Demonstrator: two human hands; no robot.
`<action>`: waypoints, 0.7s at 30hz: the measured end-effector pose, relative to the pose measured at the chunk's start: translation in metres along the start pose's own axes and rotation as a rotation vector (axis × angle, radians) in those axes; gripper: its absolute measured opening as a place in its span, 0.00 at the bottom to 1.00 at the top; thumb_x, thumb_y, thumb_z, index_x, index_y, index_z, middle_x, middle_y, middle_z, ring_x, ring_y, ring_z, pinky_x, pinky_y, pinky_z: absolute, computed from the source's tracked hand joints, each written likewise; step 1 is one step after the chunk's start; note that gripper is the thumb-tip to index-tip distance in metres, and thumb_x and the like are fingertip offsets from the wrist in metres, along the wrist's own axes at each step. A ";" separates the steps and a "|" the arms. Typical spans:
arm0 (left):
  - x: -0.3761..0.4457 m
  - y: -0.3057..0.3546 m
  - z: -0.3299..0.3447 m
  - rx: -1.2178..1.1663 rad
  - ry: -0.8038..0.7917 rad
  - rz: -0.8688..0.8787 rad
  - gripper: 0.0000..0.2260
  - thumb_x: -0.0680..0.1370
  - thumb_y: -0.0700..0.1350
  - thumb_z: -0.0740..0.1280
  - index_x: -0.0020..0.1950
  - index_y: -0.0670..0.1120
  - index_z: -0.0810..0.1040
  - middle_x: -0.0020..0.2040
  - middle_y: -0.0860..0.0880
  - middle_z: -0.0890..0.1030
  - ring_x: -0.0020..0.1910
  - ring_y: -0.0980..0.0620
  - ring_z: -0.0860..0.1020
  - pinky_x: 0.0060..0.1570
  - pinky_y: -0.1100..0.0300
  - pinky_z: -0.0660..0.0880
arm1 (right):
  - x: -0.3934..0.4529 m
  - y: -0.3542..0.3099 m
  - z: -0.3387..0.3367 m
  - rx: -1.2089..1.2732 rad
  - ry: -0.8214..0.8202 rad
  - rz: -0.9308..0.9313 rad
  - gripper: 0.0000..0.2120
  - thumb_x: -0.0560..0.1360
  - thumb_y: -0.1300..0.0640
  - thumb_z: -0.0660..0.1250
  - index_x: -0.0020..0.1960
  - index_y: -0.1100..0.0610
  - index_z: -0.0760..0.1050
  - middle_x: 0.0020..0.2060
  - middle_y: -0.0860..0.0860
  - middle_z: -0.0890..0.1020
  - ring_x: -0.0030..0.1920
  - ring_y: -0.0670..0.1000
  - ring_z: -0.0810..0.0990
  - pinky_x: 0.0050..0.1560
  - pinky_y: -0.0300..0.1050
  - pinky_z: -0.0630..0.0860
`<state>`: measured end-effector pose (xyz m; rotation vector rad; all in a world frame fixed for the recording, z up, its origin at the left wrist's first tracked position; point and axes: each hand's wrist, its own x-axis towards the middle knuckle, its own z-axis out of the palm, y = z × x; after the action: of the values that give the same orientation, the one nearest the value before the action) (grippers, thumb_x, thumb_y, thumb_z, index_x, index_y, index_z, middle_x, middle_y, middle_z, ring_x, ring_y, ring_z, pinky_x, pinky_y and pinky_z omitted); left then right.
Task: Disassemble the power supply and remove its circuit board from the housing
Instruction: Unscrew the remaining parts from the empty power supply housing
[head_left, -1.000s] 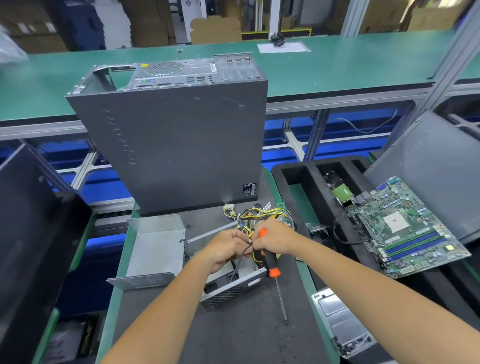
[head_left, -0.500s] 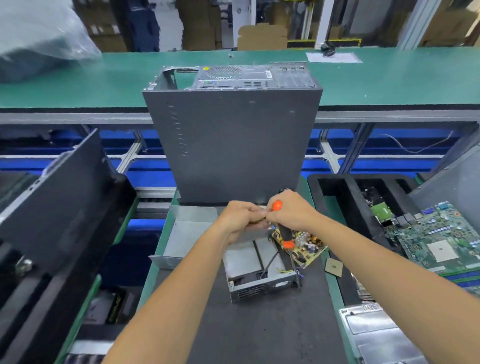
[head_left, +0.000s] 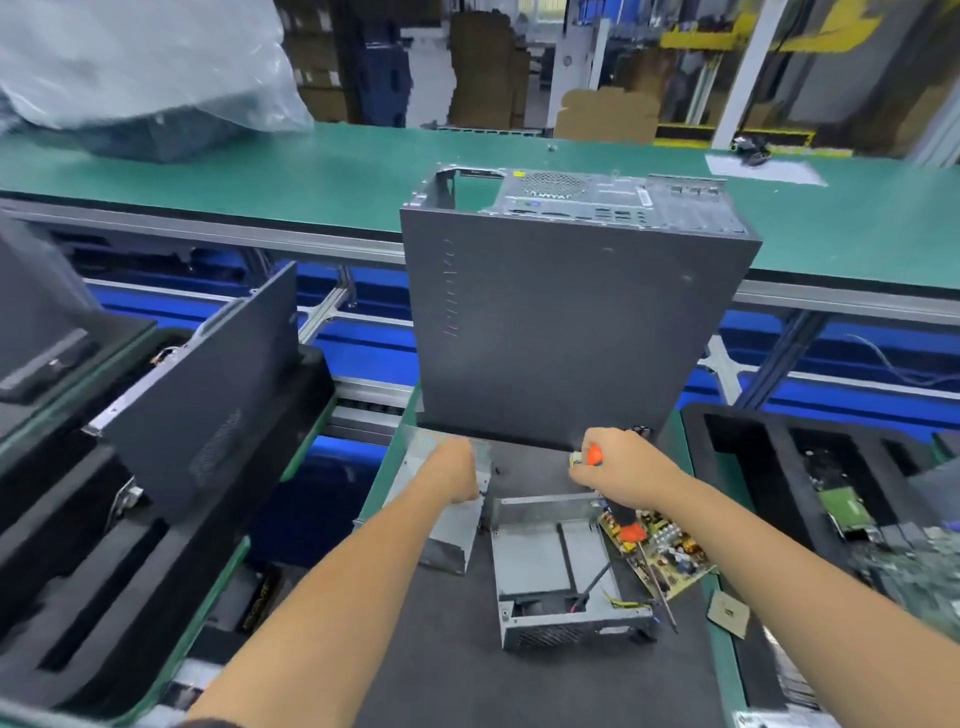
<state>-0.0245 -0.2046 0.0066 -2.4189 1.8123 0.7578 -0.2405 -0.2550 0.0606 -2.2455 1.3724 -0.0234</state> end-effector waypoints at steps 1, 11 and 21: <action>0.004 0.003 0.005 0.002 -0.012 0.012 0.05 0.75 0.40 0.65 0.45 0.40 0.80 0.41 0.41 0.80 0.51 0.43 0.80 0.47 0.56 0.76 | 0.001 0.006 0.000 -0.003 0.003 0.009 0.10 0.73 0.52 0.65 0.39 0.56 0.69 0.33 0.50 0.77 0.33 0.49 0.73 0.35 0.45 0.67; 0.024 0.012 0.032 0.008 -0.027 0.051 0.11 0.76 0.33 0.61 0.57 0.36 0.77 0.56 0.40 0.79 0.56 0.41 0.78 0.55 0.53 0.76 | -0.009 0.059 0.008 0.018 -0.084 0.127 0.15 0.74 0.51 0.66 0.35 0.57 0.64 0.31 0.56 0.72 0.32 0.53 0.68 0.33 0.46 0.62; 0.036 0.002 0.035 -0.039 -0.008 0.178 0.07 0.74 0.35 0.65 0.45 0.39 0.83 0.45 0.43 0.83 0.44 0.45 0.79 0.43 0.60 0.73 | -0.016 0.061 0.022 -0.106 -0.254 0.083 0.19 0.74 0.54 0.63 0.29 0.57 0.59 0.26 0.53 0.63 0.31 0.55 0.63 0.34 0.47 0.60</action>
<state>-0.0316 -0.2266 -0.0377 -2.2954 2.0499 0.8214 -0.2925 -0.2549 0.0196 -2.1845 1.3529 0.3580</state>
